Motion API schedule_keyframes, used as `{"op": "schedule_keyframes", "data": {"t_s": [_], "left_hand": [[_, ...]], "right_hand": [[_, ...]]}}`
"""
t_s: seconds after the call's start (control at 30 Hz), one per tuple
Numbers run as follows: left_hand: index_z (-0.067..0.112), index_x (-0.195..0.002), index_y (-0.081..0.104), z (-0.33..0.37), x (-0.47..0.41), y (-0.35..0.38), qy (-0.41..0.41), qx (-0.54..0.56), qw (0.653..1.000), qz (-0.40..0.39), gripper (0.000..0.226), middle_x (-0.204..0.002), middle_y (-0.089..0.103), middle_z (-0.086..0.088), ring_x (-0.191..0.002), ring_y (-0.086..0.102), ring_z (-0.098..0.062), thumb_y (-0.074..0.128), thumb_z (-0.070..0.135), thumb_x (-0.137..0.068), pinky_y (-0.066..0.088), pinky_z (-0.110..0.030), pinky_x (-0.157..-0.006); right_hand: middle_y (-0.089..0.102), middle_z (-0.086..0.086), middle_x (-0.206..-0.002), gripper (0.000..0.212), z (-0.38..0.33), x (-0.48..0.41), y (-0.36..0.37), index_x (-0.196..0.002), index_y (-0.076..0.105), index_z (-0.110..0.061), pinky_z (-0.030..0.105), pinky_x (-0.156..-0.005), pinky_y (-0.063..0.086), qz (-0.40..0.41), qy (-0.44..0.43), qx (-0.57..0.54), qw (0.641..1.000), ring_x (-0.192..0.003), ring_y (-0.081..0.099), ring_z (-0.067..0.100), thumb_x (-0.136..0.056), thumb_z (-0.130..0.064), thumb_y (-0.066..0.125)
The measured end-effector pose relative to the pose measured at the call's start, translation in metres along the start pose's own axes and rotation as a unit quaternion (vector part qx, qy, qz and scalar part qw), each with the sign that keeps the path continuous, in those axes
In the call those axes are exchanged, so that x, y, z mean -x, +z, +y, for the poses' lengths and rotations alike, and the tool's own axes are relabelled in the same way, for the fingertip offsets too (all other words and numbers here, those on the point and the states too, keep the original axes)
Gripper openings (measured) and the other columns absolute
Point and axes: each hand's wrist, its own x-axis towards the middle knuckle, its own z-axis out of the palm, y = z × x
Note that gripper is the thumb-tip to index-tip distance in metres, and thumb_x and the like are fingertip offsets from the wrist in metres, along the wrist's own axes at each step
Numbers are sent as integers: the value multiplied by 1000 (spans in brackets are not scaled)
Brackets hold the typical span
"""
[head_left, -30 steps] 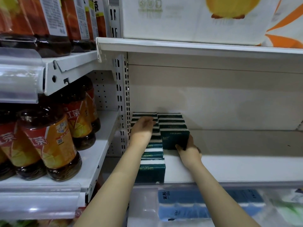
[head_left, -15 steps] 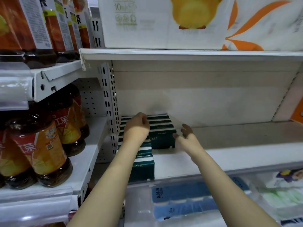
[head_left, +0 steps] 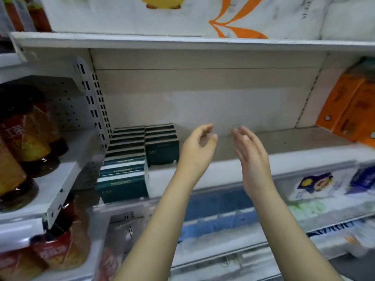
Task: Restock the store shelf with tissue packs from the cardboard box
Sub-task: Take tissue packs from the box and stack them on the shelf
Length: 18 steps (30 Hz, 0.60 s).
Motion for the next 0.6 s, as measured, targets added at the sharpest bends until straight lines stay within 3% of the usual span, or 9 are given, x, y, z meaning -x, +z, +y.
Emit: {"op": "schedule_keyframes", "data": {"t_s": [0.1,0.2,0.4,0.6], "left_hand": [[16,-123,58,-1,21,42,-17,41,999,-3,27,-118,61,5,-112,56,-6,56,10,-96,41,-16,-100],[26,-118,58,-8,51,76,-53,57,997,-3,24,-118,61,10,-111,56,-2,56,14,-97,41,-16,-97],[21,-130,57,-37,123,116,-138,61,988,-17,32,-127,59,12,-110,54,9,54,16,-99,42,-3,-87],[32,-125,57,-86,186,118,-242,37,970,-11,29,-129,58,18,-117,52,4,53,21,-99,41,-17,-97]], "right_hand": [[63,-9,-128,26,-3,15,-52,-126,55,-26,29,-109,38,4,8,24,1000,-124,54,2,-102,-28,45],[63,-11,-129,26,5,32,-103,-126,55,-30,27,-106,38,13,31,42,999,-124,53,0,-103,-30,42],[60,-6,-134,41,38,75,-173,-136,52,-19,26,-104,39,33,109,38,993,-126,53,3,-100,-37,42],[66,-12,-124,27,86,128,-204,-116,63,-28,27,-104,39,22,214,78,973,-121,55,0,-103,-27,40]]}}
